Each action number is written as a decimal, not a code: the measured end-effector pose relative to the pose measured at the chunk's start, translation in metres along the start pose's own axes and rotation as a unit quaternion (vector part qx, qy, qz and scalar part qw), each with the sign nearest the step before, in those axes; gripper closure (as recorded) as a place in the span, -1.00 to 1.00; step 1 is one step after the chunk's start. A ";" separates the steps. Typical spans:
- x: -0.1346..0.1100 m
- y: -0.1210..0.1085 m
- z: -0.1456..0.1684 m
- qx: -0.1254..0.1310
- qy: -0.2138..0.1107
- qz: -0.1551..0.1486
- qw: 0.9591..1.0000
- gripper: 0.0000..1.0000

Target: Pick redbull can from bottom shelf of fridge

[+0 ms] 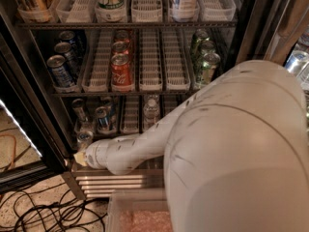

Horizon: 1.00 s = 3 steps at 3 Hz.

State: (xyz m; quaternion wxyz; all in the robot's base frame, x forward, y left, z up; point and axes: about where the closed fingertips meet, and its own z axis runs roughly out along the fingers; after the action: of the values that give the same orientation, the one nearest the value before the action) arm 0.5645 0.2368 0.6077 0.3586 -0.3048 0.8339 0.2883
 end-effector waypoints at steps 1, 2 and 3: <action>0.051 0.006 -0.025 0.017 0.025 0.094 0.995 1.00; 0.102 0.008 -0.060 0.049 0.067 0.158 0.984 1.00; 0.135 0.002 -0.079 0.080 0.110 0.193 0.972 1.00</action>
Offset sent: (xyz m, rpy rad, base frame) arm -0.1600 -0.1261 -0.0662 -0.0763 0.4917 -0.4343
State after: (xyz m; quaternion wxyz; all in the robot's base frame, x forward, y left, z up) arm 0.4547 0.1418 0.5487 0.2254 -0.1378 0.9318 0.2489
